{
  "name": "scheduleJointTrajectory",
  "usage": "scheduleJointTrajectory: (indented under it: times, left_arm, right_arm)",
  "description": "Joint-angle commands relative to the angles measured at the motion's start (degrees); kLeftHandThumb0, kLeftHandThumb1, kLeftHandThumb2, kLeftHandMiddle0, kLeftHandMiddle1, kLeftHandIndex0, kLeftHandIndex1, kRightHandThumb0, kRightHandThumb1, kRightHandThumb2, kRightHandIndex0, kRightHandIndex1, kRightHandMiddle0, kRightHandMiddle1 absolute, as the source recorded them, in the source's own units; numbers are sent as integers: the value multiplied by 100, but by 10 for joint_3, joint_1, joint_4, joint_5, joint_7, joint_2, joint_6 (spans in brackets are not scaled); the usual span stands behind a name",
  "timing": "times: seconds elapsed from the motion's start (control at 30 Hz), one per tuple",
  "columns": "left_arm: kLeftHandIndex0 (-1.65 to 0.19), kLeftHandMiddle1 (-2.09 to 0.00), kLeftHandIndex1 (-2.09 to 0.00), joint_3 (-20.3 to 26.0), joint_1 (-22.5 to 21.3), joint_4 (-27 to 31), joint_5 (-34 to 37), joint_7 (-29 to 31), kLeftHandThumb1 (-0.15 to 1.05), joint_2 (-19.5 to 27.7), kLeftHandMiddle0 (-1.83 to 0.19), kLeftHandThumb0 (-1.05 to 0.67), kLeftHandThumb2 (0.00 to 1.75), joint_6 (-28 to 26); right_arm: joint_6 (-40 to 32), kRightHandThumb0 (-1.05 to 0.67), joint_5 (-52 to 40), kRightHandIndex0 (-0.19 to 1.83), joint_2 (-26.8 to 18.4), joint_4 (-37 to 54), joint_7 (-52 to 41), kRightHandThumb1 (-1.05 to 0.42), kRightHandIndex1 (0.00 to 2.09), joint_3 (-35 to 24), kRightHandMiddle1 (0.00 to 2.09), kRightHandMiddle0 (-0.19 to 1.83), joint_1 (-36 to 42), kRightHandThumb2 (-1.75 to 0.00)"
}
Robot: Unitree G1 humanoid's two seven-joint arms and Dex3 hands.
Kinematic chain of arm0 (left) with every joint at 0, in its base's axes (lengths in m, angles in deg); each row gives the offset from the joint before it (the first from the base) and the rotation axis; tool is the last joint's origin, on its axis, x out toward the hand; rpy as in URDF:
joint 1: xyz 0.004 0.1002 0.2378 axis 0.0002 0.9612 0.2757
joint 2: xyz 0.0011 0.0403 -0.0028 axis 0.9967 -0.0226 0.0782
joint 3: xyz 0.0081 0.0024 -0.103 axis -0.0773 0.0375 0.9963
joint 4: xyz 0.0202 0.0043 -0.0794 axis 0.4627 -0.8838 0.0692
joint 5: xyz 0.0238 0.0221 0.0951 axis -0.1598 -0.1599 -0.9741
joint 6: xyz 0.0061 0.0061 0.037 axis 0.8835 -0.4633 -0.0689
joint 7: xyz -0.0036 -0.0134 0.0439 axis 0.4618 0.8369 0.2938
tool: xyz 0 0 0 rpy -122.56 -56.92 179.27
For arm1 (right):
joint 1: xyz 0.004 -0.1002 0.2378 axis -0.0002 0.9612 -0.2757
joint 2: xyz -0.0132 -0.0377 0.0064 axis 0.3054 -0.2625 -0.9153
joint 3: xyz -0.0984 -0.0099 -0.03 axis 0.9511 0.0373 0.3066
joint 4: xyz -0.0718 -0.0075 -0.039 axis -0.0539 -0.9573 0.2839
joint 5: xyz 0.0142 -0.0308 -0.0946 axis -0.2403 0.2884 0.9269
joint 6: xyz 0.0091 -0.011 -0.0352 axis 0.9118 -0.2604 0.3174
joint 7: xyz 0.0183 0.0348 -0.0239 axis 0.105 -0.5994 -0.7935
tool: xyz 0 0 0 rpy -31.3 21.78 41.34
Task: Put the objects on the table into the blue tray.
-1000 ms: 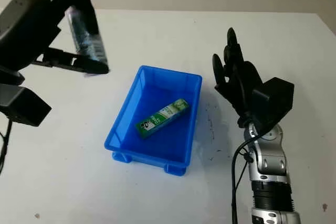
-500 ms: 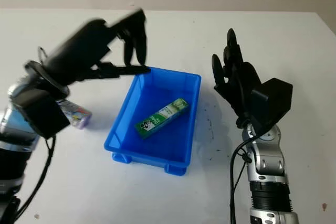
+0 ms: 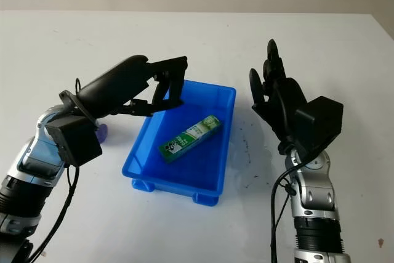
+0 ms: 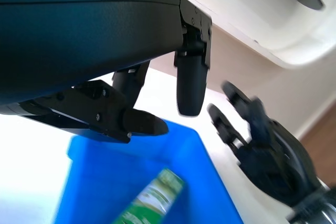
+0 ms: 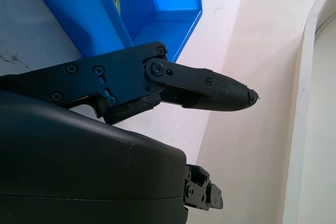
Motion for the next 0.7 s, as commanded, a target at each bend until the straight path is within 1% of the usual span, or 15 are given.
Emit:
scheduleJointTrajectory:
  times: [0.0,0.07,0.1,0.13,0.17,0.2,0.27,0.33,0.43,0.5,0.57,0.6,0.67]
  left_arm:
    - [17,-198,-186,28,-1,11,6,-2,101,20,12,-26,8,-12]
    - [19,-127,-118,49,-11,11,21,11,101,38,17,-44,6,-23]
    - [19,-85,-82,63,-19,12,35,21,100,50,14,-53,6,-36]
    - [17,-53,-54,77,-26,18,48,36,99,67,11,-59,6,-53]
    - [18,-31,-28,92,-32,26,56,50,97,88,13,-65,5,-70]
    - [19,-13,-12,106,-36,37,61,68,95,113,17,-76,4,-95]
    - [19,-3,-2,131,-41,46,73,107,93,164,19,-83,5,-132]
    - [19,-1,-1,153,-38,43,84,126,93,195,19,-87,5,-147]
    - [19,0,0,183,-11,30,74,130,89,241,19,-86,3,-138]
    - [19,0,0,194,10,16,66,137,87,269,19,-86,4,-119]
    - [19,0,0,198,35,8,55,147,86,295,19,-86,4,-113]
    - [19,0,0,195,50,10,36,151,86,314,19,-84,4,-114]
    - [19,0,0,186,76,11,1,158,89,345,19,-87,6,-99]
  right_arm:
    - [7,-70,4,-19,-4,6,1,-105,0,3,0,-19,-2,-61]
    - [7,-69,6,-19,-4,5,2,-105,0,3,0,-19,-4,-61]
    - [8,-69,5,-19,-3,3,1,-105,0,3,0,-19,-5,-61]
    - [8,-69,3,-19,-2,2,0,-105,0,2,0,-19,-6,-60]
    - [6,-69,0,-19,-1,1,-1,-105,0,1,0,-19,-7,-60]
    - [6,-70,-2,-19,-1,-1,-2,-105,0,0,0,-19,-8,-60]
    - [6,-69,-5,-19,-1,-4,-4,-105,0,0,0,-19,-10,-59]
    - [9,-71,-3,-19,-3,-8,-4,-105,0,1,0,-19,-13,-59]
    - [16,-70,-1,-19,-6,-13,-9,-105,0,3,0,-19,-15,-59]
    - [18,-71,-1,-19,-7,-15,-12,-105,0,3,0,-19,-16,-60]
    - [16,-72,-2,-19,-6,-14,-12,-105,0,3,0,-19,-17,-60]
    - [14,-72,-2,-19,-6,-14,-11,-105,0,3,0,-19,-18,-60]
    - [11,-72,-2,-19,-7,-13,-12,-105,0,3,0,-19,-18,-59]
